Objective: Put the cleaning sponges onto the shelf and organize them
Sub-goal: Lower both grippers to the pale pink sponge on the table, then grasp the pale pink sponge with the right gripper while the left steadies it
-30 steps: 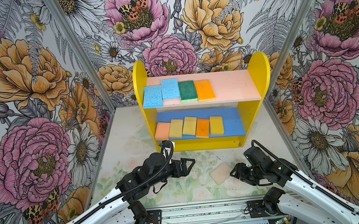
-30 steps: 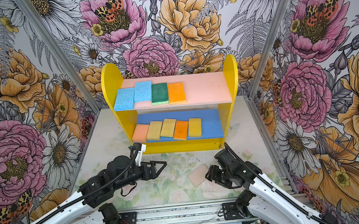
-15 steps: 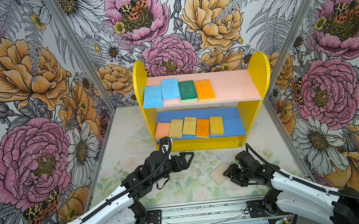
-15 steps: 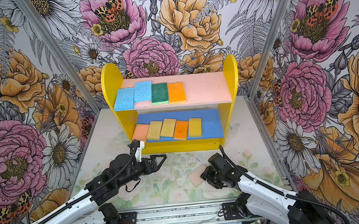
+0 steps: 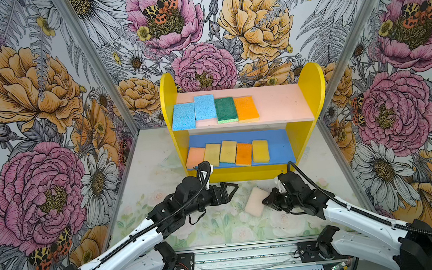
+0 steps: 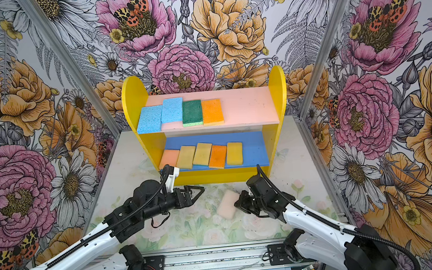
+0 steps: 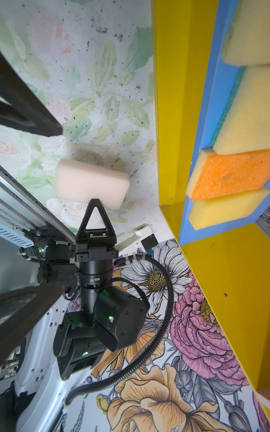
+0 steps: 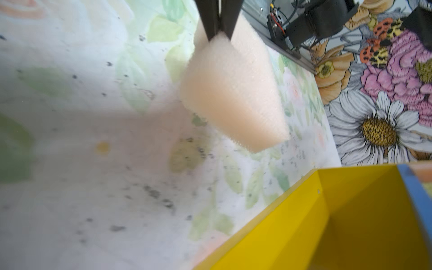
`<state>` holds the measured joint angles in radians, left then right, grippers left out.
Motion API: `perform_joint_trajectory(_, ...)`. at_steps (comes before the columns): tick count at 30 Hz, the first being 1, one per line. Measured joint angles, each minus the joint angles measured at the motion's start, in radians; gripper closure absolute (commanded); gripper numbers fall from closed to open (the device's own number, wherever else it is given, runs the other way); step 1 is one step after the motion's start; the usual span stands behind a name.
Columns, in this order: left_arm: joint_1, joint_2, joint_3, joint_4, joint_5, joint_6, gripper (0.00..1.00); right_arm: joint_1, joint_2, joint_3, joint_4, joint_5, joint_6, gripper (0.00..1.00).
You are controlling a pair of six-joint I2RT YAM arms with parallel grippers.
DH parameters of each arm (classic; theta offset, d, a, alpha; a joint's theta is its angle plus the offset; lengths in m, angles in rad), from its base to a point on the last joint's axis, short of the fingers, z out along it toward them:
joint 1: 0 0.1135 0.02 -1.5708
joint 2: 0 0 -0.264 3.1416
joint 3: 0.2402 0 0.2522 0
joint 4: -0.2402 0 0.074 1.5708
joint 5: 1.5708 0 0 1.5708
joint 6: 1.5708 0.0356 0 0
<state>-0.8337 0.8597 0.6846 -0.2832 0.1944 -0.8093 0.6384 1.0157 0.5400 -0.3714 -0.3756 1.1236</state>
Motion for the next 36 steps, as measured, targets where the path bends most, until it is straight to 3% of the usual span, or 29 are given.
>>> perform_joint_trajectory(7,0.01,0.106,0.019,0.015,0.123,0.016,0.01,0.0,0.089,0.262,-0.102,-0.151,-0.237,0.95)
perform_joint_trajectory(14,0.038,0.137,0.002,0.115,0.206,-0.013,0.02,0.011,0.126,0.417,-0.184,-0.253,-0.388,0.95)
perform_joint_trajectory(17,0.054,0.138,-0.003,0.174,0.239,-0.04,0.15,0.013,0.132,0.445,-0.205,-0.278,-0.419,0.95)
perform_joint_trajectory(19,0.061,0.138,-0.015,0.225,0.258,-0.064,0.42,0.013,0.138,0.463,-0.217,-0.292,-0.433,0.95)
perform_joint_trajectory(20,0.065,0.137,-0.022,0.244,0.264,-0.079,0.48,0.013,0.141,0.472,-0.219,-0.295,-0.438,0.95)
perform_joint_trajectory(24,0.068,0.135,-0.036,0.287,0.279,-0.108,0.62,0.013,0.146,0.493,-0.224,-0.303,-0.446,0.94)
perform_joint_trajectory(26,0.074,0.127,-0.038,0.289,0.284,-0.119,0.62,0.013,0.146,0.501,-0.227,-0.305,-0.447,0.82)
perform_joint_trajectory(28,0.089,0.107,-0.039,0.288,0.286,-0.127,0.62,0.013,0.146,0.509,-0.23,-0.309,-0.45,0.61)
perform_joint_trajectory(30,0.108,0.072,-0.042,0.287,0.285,-0.135,0.63,0.013,0.144,0.512,-0.231,-0.311,-0.446,0.46)
perform_joint_trajectory(32,0.129,0.02,-0.053,0.293,0.278,-0.152,0.65,0.013,0.138,0.512,-0.232,-0.312,-0.438,0.41)
perform_joint_trajectory(36,0.152,-0.055,-0.094,0.36,0.257,-0.215,0.68,0.013,0.114,0.512,-0.231,-0.312,-0.424,0.39)
